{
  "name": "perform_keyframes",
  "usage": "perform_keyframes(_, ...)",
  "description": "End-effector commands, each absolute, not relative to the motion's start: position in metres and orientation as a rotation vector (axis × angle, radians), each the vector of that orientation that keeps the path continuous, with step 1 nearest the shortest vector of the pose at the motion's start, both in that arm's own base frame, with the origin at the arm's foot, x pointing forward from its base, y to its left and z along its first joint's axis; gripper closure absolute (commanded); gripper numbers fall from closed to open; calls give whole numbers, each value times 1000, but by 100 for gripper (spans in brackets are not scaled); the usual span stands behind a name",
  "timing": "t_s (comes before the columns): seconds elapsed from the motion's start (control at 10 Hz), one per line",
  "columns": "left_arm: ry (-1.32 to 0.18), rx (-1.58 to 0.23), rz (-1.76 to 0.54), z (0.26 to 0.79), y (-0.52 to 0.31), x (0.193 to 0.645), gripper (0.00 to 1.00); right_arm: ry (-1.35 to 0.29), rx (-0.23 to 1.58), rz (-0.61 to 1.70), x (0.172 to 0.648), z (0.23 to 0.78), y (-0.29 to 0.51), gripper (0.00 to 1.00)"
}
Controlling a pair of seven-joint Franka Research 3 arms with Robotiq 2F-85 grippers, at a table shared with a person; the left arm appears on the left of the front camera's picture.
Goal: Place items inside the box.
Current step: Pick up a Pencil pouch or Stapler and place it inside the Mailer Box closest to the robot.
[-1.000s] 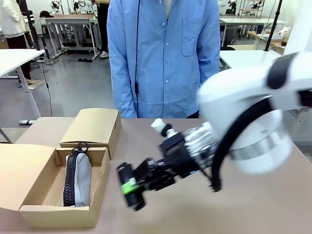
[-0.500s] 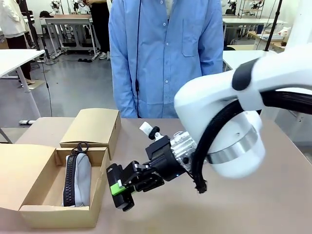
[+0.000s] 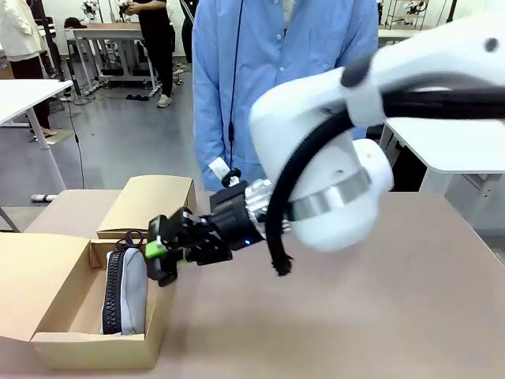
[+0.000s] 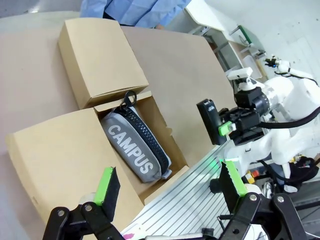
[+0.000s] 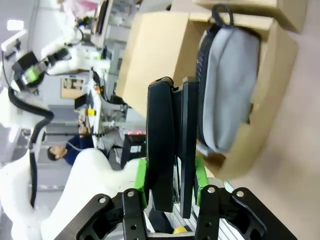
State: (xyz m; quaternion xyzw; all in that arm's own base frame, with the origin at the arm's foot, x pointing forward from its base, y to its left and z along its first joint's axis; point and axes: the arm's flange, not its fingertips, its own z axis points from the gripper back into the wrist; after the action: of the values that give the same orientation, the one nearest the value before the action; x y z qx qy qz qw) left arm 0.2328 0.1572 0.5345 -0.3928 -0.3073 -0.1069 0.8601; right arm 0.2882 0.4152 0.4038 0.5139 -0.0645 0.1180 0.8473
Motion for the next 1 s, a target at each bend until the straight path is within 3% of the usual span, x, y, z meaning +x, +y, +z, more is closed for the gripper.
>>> perform_keyframes(0.0, -665, -836, -241, 534, 155, 232, 0, -146, 1054, 190, 298, 385, 459, 58)
perform_keyframes(0.6, -665, -836, -241, 534, 155, 232, 0, -130, 953, 193, 311, 370, 487, 58)
perform_keyframes(0.7, -665, -836, -241, 534, 155, 232, 0, -119, 951, 198, 310, 370, 488, 38)
perform_keyframes(0.8, -665, -836, -241, 534, 155, 232, 0, -105, 954, 200, 309, 370, 489, 0)
perform_keyframes(0.9, -665, -836, -241, 534, 155, 232, 0, -102, 950, 202, 309, 369, 489, 0)
